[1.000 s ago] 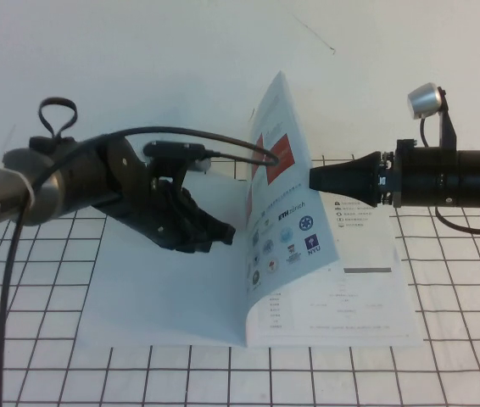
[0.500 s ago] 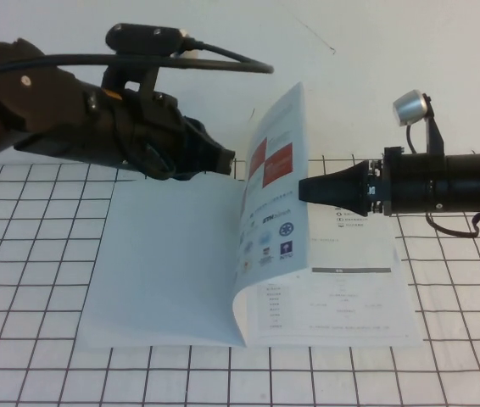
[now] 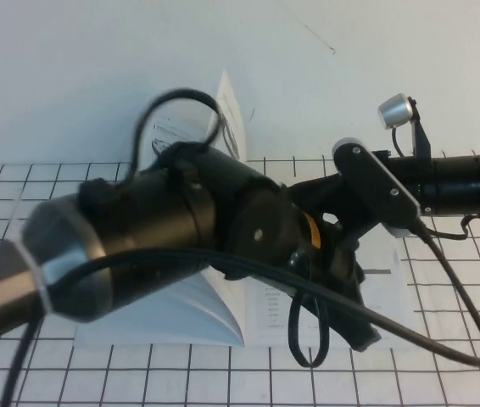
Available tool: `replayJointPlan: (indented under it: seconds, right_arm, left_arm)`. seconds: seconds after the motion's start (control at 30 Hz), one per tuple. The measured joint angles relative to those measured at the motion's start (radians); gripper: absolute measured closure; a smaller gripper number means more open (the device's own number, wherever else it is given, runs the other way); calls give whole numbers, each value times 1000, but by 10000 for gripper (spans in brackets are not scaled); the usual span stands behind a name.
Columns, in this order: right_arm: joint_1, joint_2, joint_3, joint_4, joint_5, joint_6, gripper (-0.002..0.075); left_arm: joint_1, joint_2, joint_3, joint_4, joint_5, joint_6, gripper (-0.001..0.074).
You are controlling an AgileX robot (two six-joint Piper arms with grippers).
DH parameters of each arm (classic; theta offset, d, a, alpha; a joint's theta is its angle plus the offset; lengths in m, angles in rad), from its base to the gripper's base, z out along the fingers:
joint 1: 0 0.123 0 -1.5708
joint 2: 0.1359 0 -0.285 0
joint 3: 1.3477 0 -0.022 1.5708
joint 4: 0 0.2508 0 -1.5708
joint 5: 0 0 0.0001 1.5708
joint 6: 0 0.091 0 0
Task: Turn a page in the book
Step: Open the closed book
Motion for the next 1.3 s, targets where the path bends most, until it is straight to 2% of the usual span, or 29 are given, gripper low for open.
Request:
replayJointPlan:
  seconds: [0.2,0.3,0.63,0.73,0.83,1.0,1.13,1.3]
  right_arm:
    - [0,0,0,0,-8,-3,347]
    - [-4,0,0,0,-33,-9,347]
    - [-97,-7,0,-6,-44,-85,360]
    - [-135,-56,0,-36,-46,-128,402]
    - [-153,-147,0,-87,-54,-164,480]
    - [-156,-369,0,-266,-152,-134,671]
    - [-156,-570,0,-518,-321,71,713]
    - [-156,-804,0,-964,-423,464,724]
  left_arm:
    - [17,107,6,418,-57,-379,738]
    - [52,136,6,539,-53,-504,738]
    - [226,161,6,595,-30,-602,738]
    - [274,184,6,593,-32,-602,738]
    - [314,219,13,578,-42,-602,738]
    - [343,261,49,523,-93,-603,738]
    - [355,263,85,492,-141,-603,738]
    - [366,259,122,451,-184,-592,738]
